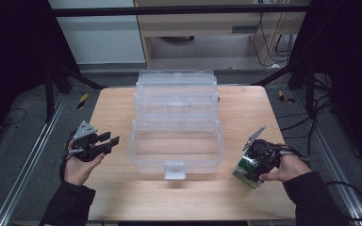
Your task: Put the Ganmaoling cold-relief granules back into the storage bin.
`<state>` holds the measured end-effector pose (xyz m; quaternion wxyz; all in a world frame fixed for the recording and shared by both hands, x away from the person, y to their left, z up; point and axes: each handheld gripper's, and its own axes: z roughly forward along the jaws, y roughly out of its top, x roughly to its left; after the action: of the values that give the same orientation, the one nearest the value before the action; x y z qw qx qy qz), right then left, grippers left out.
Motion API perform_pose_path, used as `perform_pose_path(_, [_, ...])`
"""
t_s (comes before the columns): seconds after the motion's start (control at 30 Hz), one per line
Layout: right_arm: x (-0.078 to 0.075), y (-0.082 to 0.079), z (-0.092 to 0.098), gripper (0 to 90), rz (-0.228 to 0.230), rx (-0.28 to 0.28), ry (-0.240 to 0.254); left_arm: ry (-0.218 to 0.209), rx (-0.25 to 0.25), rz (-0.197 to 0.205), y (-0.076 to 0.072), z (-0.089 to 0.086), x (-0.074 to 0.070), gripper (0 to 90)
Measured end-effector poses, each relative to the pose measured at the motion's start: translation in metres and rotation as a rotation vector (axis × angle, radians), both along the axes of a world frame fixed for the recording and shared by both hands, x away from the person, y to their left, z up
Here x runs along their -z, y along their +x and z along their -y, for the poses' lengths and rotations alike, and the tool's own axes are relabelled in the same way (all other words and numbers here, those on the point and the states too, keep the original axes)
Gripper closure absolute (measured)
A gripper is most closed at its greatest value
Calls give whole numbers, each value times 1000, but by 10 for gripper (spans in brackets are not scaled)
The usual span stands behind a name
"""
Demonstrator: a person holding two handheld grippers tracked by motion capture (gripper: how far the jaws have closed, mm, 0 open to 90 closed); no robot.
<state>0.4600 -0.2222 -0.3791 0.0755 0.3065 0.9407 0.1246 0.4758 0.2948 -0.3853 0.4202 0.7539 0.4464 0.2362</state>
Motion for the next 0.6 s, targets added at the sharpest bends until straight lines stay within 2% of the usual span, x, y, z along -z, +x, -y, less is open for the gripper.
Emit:
perform_pose_path(0.2, [-8, 4, -2, 168, 21, -8, 8, 11, -46, -21, 6, -11, 8, 556])
perform_pose_path(0.3, [-13, 6, -3, 168, 28, -13, 9, 30, -69, -40, 10, -14, 16, 556])
perform_pose_path(0.5, [-23, 8, -4, 168, 53, -37, 17, 42, -88, -80, 17, -19, 30, 549])
perform_pose_path(0.6, [-29, 9, -4, 168, 66, -51, 20, 61, -104, -92, 19, -22, 35, 539])
